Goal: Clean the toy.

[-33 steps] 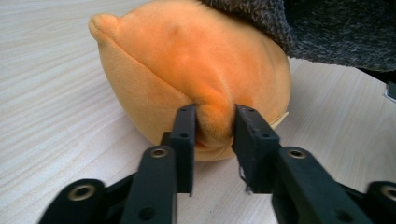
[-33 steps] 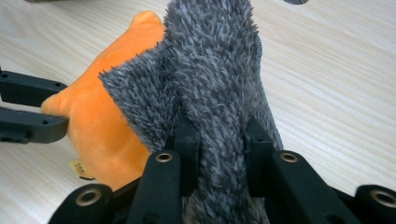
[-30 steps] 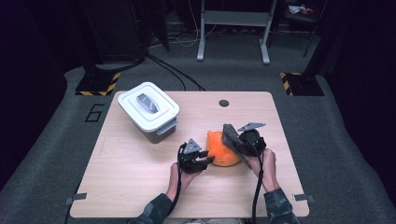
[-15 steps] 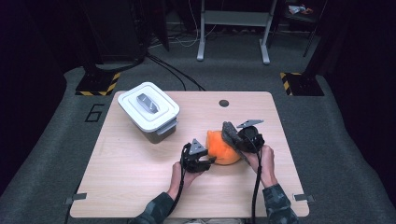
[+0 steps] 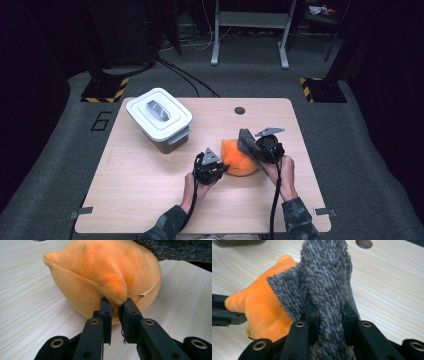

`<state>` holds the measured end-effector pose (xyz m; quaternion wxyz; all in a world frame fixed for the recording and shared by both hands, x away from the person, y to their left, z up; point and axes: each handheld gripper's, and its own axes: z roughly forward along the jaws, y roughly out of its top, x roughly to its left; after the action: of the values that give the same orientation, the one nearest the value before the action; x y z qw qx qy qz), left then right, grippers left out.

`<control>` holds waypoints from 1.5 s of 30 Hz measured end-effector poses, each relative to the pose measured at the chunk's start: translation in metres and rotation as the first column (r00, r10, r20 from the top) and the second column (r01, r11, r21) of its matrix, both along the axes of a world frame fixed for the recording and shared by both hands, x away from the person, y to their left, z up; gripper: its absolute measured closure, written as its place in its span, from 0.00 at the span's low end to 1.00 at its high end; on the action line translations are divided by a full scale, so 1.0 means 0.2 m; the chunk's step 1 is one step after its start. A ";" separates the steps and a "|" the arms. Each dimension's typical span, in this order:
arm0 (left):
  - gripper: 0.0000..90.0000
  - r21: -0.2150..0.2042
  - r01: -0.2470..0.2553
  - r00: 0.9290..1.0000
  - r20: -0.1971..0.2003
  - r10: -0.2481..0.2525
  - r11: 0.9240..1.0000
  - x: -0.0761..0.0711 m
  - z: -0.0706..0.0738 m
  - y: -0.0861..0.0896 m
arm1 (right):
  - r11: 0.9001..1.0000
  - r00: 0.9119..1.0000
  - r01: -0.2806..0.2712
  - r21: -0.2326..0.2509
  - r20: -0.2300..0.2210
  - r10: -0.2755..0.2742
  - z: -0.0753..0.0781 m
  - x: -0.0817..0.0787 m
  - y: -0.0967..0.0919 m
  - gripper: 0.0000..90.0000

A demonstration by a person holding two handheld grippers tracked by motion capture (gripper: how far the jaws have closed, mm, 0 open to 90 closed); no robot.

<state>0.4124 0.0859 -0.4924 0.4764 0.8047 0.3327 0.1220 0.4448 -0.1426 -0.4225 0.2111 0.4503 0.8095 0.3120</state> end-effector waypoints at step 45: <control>0.91 -0.012 -0.002 1.000 -0.004 0.002 1.000 -0.01 0.04 0.01 | 0.999 1.000 0.008 -0.033 0.010 -0.008 0.00 -0.04 0.04 0.81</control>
<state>0.4110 0.0883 -0.4853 0.4803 0.8018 0.3351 0.1187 0.4360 -0.1340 -0.4228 0.2238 0.4485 0.8116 0.3001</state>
